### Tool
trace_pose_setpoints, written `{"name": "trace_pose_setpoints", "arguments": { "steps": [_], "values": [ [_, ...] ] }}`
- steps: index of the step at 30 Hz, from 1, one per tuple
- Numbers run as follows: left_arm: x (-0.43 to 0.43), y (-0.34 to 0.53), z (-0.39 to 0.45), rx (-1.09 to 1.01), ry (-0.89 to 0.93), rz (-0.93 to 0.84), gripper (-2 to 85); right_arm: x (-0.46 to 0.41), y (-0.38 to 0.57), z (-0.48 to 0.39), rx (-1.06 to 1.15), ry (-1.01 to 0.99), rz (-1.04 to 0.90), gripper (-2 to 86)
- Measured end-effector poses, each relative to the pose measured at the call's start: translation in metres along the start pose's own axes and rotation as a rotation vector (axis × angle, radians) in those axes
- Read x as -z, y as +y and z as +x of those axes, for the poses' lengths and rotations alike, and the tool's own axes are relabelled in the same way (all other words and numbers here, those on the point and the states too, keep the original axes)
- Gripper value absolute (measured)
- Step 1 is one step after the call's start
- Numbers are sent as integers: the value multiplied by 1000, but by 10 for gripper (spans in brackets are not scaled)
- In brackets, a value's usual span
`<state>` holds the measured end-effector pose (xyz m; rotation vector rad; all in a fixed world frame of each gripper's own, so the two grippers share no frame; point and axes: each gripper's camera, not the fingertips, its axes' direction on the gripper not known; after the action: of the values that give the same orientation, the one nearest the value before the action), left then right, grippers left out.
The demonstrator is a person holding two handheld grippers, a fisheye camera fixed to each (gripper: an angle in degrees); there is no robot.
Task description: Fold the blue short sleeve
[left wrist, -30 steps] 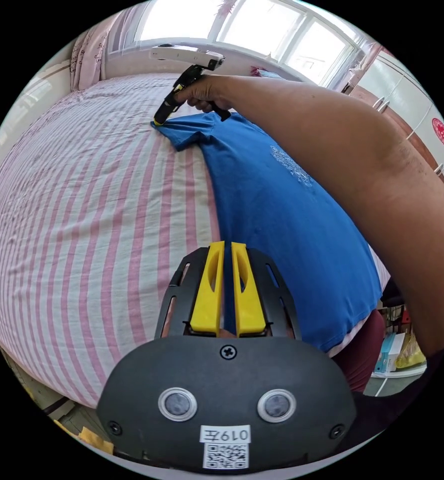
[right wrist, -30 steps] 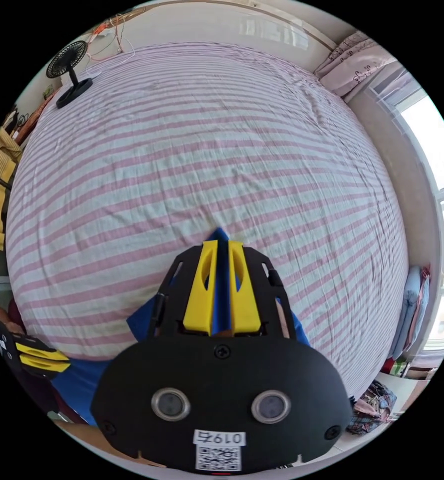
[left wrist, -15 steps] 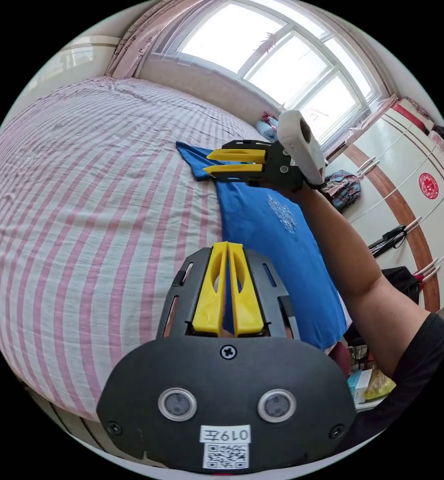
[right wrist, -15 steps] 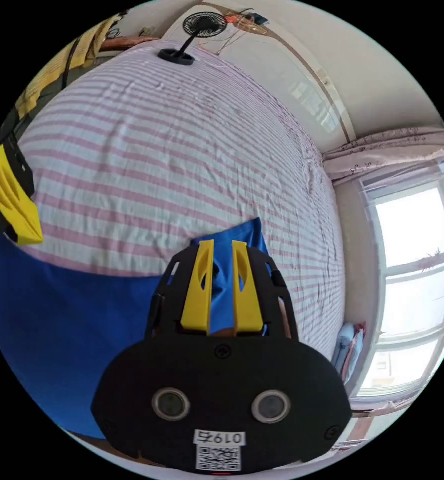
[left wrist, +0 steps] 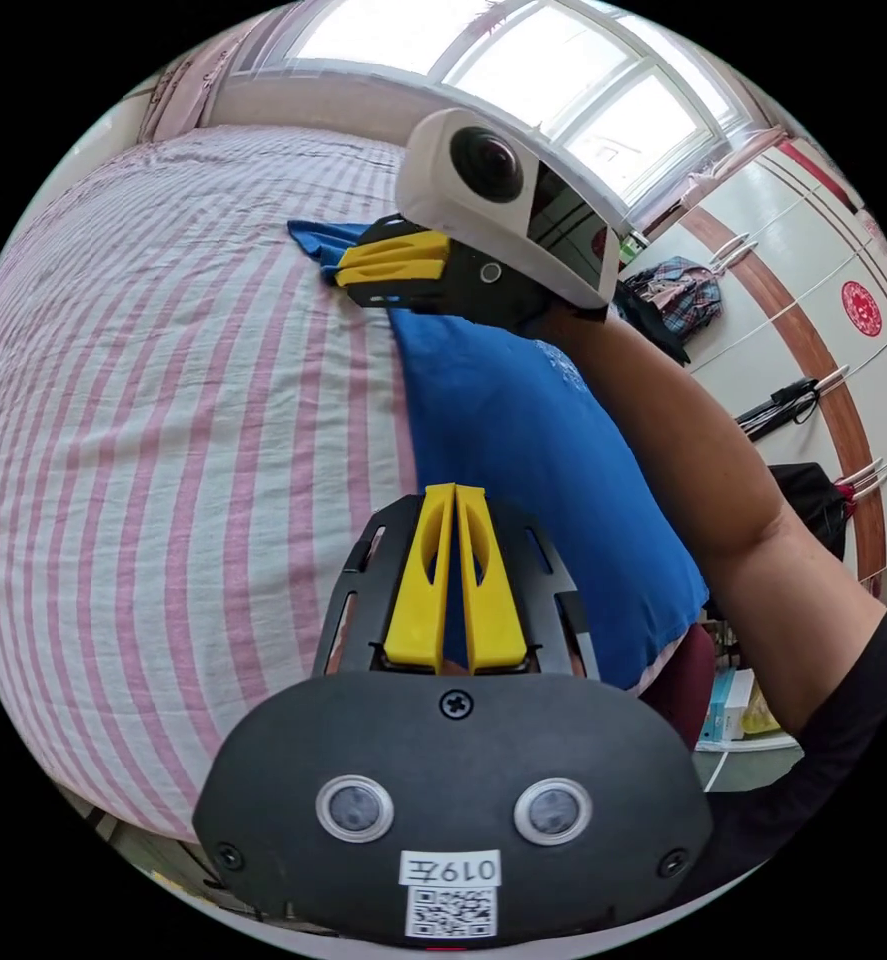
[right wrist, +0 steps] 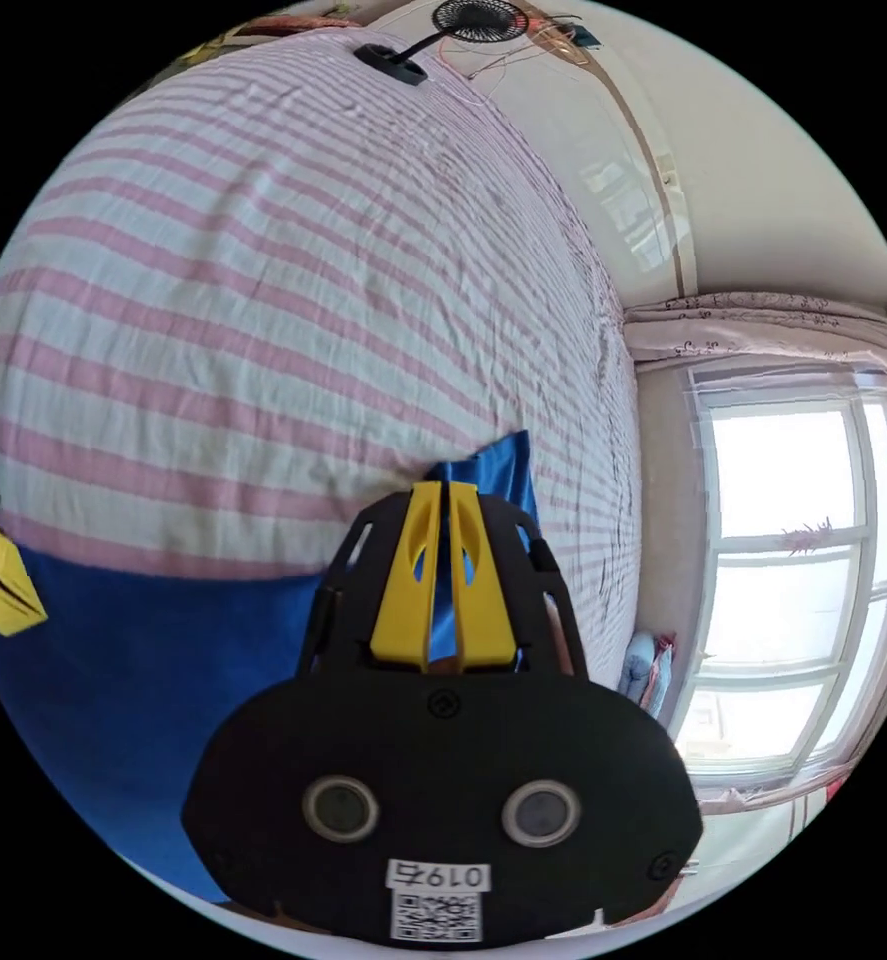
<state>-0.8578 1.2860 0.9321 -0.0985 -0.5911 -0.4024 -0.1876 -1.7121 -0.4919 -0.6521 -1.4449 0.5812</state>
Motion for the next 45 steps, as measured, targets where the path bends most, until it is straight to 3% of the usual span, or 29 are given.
{"name": "trace_pose_setpoints", "arguments": {
  "steps": [6, 14, 21, 25, 36, 45],
  "values": [
    [-4, -2, -7, -19, -7, -21, 10, -12, 13, 4, -97, -60, -4, 25],
    [-1, -1, -29, 7, 139, 22, 9, 10, 53, 21, -175, -180, 49, 51],
    [8, 3, -46, 52, 169, 113, 9, -29, 104, 121, -596, -215, 96, -3],
    [18, 8, -61, 110, 87, 171, 10, -100, 136, 205, -726, -238, -22, 16],
    [16, 6, -74, 128, 122, 195, 9, -199, 203, 297, -716, -518, -139, 62],
    [8, -10, -80, 115, 116, 166, 11, -229, 197, 294, -632, -552, -171, 56]
  ]
}}
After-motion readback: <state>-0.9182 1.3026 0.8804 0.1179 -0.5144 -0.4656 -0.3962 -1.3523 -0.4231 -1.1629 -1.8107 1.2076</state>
